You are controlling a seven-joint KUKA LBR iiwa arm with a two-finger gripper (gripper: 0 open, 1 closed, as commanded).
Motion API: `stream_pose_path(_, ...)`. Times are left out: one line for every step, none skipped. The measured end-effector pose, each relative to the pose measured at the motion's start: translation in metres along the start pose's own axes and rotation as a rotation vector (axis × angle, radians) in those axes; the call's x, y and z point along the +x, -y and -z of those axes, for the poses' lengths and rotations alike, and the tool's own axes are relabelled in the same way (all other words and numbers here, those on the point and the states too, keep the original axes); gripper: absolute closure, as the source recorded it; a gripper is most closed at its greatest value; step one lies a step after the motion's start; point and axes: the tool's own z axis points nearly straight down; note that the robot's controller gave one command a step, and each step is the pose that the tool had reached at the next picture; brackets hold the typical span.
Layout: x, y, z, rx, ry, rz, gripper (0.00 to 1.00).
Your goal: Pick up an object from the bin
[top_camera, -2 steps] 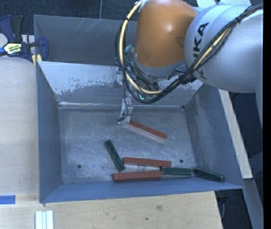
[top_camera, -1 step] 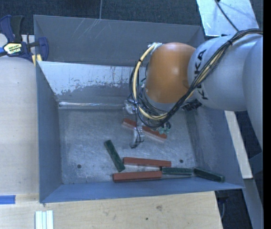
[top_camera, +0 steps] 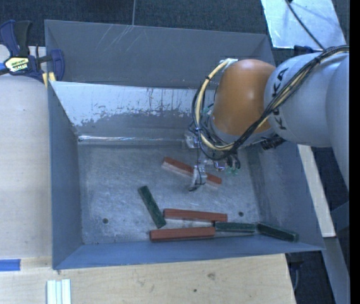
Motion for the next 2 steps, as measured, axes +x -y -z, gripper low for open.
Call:
stream_pose_path(-0.001, -0.003, 0.002, -0.003, 0.003, 0.003, 1.00)
stream_pose_path(0.000, 0.025, 0.141, -0.001, 0.014, 0.072, 1.00)
